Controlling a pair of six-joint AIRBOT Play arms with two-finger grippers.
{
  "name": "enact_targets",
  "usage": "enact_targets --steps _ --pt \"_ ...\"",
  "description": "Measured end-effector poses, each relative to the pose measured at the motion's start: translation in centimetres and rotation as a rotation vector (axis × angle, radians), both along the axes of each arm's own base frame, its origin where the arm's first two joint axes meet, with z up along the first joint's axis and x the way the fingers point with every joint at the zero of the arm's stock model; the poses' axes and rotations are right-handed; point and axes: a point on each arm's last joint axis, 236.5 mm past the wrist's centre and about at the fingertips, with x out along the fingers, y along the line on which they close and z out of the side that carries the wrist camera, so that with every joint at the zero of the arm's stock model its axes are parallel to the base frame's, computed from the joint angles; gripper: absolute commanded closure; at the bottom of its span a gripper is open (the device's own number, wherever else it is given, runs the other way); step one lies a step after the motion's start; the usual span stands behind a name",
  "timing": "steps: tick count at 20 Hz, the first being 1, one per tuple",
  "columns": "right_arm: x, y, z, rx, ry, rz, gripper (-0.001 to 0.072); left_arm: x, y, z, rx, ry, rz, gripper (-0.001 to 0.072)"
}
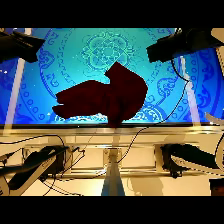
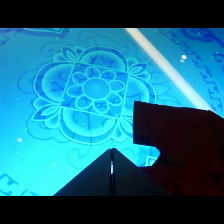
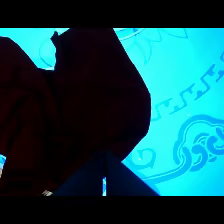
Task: Fold the clothes and pants, and hang the long-sleeved shirts on hangers.
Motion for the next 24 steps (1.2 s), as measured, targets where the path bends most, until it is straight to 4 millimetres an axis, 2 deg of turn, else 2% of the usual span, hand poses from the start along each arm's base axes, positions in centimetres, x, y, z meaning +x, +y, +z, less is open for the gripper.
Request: enact_targets --steps 6,8,10,13,15,16,17,18,21,22,23,24 --pt "2.0 0.5 1.2 0.007 -0.099 0.022 0.0702 0.0 0.0 0.0 0.000 0.000 0.000 0.0695" --pt "2.3 -0.1 0.6 -0.044 -0.103 0.055 0.0702 0.0 0.0 0.0 0.000 0.000 0.000 0.0695" --pt "2.5 -1.6 -1.3 -0.111 -0.056 0.067 0.0703 0.0 0.0 0.0 0.000 0.000 0.000 0.0695" --pt "2.7 -5.3 -6.5 -0.185 0.084 0.030 0.0702 0.0 0.0 0.0 0.000 0.000 0.000 0.0695" --pt "2.1 -7.3 -11.2 -0.181 0.213 -0.001 0.0685 0.1 -0.1 0.2 -0.008 -0.005 0.001 0.0695" --pt "1.6 -7.9 -13.8 -0.160 0.279 -0.014 0.0582 0.1 -0.2 0.3 -0.016 -0.008 -0.001 0.0695" --pt "1.1 -8.1 -16.1 -0.133 0.327 -0.024 0.0399 0.1 -0.3 0.5 -0.026 -0.011 -0.003 0.0695" --pt "0.7 -8.1 -18.5 -0.099 0.368 -0.033 0.0263 0.1 -0.5 0.8 -0.040 -0.014 -0.007 0.0695" --pt "0.3 -7.3 -24.2 0.011 0.416 -0.104 0.0254 -0.1 -1.4 1.6 -0.097 -0.023 -0.027 0.0695" --pt "0.4 -6.8 -25.8 0.053 0.424 -0.139 0.0199 -0.2 -1.7 2.0 -0.118 -0.026 -0.035 0.0695" --pt "0.6 -6.4 -27.0 0.087 0.432 -0.174 0.0093 -0.3 -2.0 2.4 -0.140 -0.030 -0.043 0.0695" --pt "0.7 -6.0 -28.2 0.115 0.443 -0.209 0.0079 -0.4 -2.3 2.7 -0.158 -0.032 -0.050 0.0695"
